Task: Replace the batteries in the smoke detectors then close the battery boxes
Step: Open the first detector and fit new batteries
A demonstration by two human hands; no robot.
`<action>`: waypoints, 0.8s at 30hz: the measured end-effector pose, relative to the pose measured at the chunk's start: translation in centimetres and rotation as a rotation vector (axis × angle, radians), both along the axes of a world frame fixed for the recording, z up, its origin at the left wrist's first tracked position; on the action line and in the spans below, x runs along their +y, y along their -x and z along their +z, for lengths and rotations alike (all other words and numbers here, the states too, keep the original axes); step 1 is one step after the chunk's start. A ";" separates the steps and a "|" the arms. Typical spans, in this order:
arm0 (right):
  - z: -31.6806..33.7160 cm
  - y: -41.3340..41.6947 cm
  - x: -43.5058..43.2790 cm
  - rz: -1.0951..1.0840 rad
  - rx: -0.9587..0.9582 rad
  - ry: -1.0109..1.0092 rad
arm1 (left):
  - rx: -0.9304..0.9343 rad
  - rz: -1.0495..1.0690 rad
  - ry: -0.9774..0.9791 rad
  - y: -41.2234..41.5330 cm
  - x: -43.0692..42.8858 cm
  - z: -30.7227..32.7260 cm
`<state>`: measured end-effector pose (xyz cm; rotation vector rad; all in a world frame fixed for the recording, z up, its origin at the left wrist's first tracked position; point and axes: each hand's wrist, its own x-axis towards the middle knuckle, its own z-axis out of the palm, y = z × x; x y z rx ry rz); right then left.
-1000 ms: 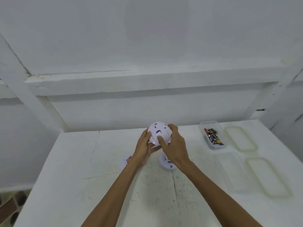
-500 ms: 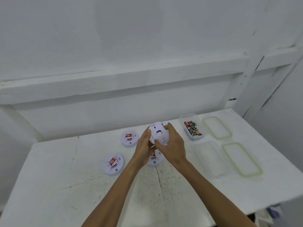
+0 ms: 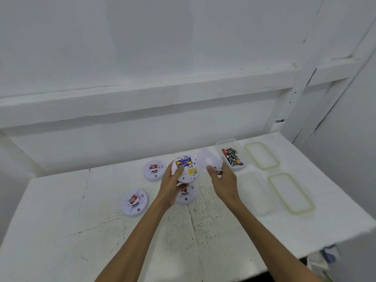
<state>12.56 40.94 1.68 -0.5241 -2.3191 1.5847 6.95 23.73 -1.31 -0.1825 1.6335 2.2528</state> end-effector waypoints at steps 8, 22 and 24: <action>-4.9 -1.2 2.5 -0.076 -0.272 0.012 | -0.020 0.057 0.043 0.4 -2.3 -1.7; -5.2 -1.4 1.6 0.061 -0.408 -0.523 | -0.110 -0.092 -0.030 -0.3 -0.5 -1.9; -4.7 -1.2 1.3 0.090 -0.302 -0.423 | -0.139 -0.115 -0.048 -0.6 -0.1 -1.9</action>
